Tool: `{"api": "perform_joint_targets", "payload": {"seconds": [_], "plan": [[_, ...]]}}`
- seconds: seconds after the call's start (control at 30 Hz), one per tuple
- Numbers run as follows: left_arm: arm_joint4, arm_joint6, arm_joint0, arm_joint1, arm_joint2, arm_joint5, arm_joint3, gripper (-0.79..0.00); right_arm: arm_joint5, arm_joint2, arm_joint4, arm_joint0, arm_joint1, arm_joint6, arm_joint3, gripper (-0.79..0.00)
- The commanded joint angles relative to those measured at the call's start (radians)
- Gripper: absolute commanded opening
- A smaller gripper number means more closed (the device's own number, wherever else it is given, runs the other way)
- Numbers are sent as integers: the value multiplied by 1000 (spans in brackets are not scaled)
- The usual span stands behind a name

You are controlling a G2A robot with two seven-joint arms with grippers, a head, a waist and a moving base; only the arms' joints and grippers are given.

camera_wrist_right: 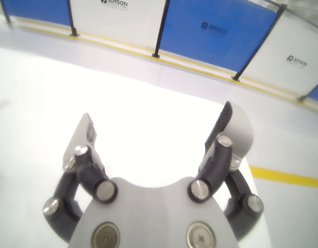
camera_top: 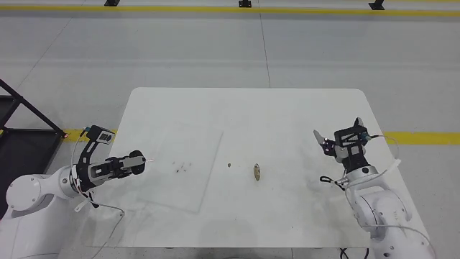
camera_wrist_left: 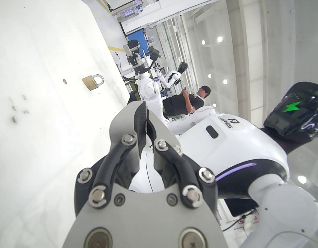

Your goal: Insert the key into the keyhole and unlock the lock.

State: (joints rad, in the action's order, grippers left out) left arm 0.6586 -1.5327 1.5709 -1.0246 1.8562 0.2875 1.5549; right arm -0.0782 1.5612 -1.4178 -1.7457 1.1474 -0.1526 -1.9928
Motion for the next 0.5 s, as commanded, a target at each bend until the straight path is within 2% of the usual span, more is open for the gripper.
{"api": "perform_joint_targets", "payload": {"seconds": [0.0, 0.27, 0.47], "plan": [[0, 0, 0, 0, 0, 0, 0, -785, -21, -12, -29, -8, -1, -57, -50, 0], [0, 0, 0, 0, 0, 0, 0, -785, -130, -77, -96, -33, -5, -361, -203, 0], [0, 0, 0, 0, 0, 0, 0, -785, -166, -171, -163, 4, -2, -567, -260, 0]]}}
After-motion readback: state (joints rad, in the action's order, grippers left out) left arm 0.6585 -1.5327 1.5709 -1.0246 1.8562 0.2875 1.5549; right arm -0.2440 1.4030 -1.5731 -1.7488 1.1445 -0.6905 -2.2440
